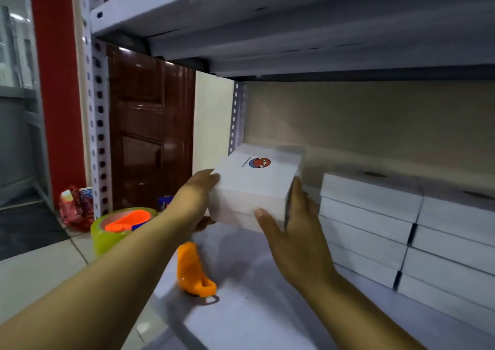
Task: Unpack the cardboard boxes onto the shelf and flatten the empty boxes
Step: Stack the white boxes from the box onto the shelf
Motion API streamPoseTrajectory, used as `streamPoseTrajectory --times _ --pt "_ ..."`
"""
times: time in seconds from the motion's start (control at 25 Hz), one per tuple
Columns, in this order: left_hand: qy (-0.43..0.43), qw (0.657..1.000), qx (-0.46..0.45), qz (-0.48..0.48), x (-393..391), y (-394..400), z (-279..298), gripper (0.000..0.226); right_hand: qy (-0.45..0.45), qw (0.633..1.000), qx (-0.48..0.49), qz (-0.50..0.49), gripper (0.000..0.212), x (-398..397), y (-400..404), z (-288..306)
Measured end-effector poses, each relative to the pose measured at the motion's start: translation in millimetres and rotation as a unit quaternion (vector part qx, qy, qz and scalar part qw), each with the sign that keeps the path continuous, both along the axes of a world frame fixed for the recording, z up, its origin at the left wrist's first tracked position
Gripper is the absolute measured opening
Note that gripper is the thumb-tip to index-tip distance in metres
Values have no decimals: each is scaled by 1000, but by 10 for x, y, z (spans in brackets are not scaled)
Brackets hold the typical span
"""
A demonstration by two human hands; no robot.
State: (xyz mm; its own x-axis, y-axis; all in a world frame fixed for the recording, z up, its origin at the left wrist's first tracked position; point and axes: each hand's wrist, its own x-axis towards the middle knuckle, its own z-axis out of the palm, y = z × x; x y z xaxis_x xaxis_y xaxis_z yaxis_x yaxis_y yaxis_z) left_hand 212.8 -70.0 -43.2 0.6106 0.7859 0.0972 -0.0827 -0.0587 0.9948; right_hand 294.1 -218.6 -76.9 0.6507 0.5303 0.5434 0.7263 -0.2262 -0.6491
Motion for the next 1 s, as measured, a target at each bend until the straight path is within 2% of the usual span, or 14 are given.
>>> streamPoseTrajectory --times 0.12,0.32,0.52,0.68,0.84,0.92,0.96,1.0 --pt "32 999 -12 1 198 -6 -47 25 -52 992 -85 -75 78 48 -56 6" --pt "-23 999 -36 -17 392 -90 -68 31 -140 963 -142 -179 79 123 -84 49" --pt "-41 994 103 -7 499 -169 -121 49 -283 929 -73 -227 89 278 -38 -12" --pt "-5 974 221 38 633 -133 -193 54 -366 904 -95 -201 95 342 -43 -2" --pt "30 955 295 10 763 -82 -326 50 -360 891 -161 -223 99 527 -42 -106" --pt "74 941 330 -20 819 -67 -371 52 -346 884 -195 -248 102 591 -56 -114" --pt "109 925 360 -41 845 -43 -388 50 -345 878 -216 -251 105 619 -70 -116" --pt "155 896 410 -71 868 -22 -393 45 -347 879 -225 -239 103 652 -94 -133"
